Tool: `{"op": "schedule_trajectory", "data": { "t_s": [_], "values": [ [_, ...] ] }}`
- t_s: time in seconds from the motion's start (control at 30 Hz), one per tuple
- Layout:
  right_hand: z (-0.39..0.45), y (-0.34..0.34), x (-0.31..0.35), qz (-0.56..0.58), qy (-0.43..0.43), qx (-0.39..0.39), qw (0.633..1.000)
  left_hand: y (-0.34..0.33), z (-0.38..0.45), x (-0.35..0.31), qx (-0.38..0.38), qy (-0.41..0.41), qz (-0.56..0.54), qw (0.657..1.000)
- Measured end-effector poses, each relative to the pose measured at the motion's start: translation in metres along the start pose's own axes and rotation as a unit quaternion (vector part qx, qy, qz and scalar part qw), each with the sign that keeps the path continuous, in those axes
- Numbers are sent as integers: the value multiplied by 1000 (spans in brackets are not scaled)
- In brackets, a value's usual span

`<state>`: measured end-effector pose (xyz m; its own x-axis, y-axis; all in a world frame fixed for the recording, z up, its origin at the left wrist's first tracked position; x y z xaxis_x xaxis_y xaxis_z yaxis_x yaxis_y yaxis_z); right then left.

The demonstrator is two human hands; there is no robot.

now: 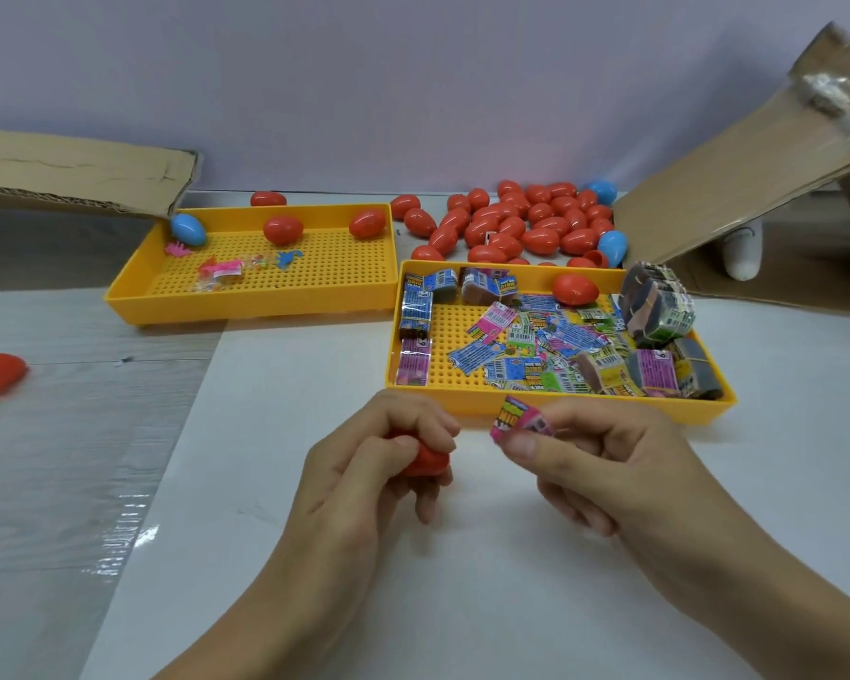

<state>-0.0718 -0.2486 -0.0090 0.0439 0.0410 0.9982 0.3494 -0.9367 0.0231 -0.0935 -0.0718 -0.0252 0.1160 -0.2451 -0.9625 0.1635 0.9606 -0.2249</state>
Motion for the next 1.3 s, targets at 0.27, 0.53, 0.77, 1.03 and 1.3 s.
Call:
{"op": "schedule_trajectory", "data": {
  "t_s": [0.27,0.53,0.77,1.03,1.3],
  "values": [
    [-5,-8,-4,-2,-41,46,998,-13,-5,-6,51,-53,127,989],
    [-7,-9,-1,14,-72,120,990,-6,-3,-5,54,29,54,997],
    [-7,-9,-1,-11,-74,132,988,-7,-4,-6,53,33,39,997],
    [-7,-9,3,-74,-42,84,993,-6,-4,-4,26,72,-8,997],
    [-7,-8,-3,-54,-73,100,991,-5,-6,-3,1,102,-29,994]
  ]
}}
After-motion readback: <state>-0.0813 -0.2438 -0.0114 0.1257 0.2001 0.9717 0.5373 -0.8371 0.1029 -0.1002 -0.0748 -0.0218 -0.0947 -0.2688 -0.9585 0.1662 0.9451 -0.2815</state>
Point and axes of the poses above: each hand's wrist, its own z-axis towards the middle knuckle, its own y-axis out of the back of the hand, x = y × z, the point moved 4 cm from there along z, towards the middle knuckle, and after that the axes turned 4 degrees about x, right-handed, at the moved point
